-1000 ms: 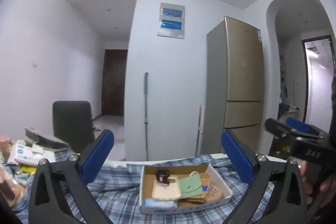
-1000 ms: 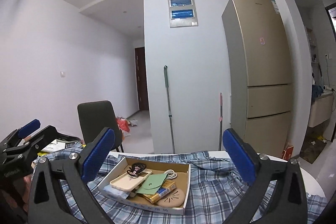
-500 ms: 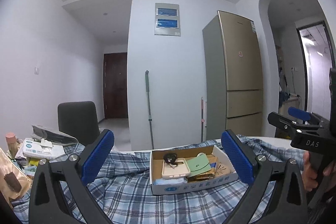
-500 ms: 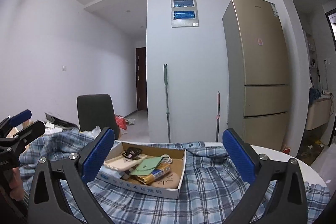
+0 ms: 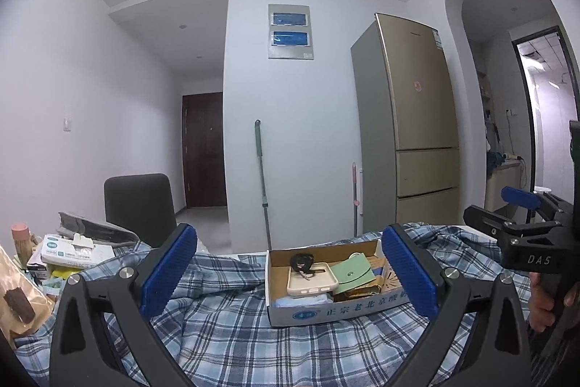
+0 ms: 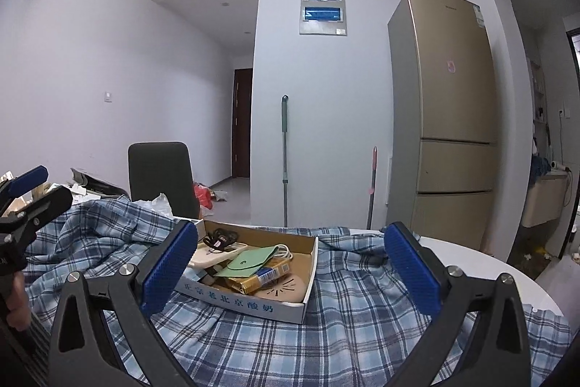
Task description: Organize soft objects
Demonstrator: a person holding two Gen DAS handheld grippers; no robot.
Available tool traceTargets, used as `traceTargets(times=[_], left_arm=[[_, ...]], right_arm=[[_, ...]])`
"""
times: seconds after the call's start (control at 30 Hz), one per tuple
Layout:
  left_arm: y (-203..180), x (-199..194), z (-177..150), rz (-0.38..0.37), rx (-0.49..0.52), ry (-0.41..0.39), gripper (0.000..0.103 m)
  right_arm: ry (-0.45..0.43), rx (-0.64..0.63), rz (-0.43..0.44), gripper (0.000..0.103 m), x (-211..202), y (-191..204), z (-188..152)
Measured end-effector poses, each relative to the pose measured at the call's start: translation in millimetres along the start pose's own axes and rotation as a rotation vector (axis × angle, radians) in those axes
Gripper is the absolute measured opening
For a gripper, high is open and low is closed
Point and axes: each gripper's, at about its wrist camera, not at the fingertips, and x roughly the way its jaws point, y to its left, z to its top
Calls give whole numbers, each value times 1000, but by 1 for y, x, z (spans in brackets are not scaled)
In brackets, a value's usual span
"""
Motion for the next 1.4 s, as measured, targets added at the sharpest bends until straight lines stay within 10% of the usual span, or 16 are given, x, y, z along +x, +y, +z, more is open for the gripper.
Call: traceTargets(times=[1.4], left_arm=[[7, 8, -3, 32, -30, 41, 103]], right_arm=[[10, 42, -14, 103, 0, -8, 2]])
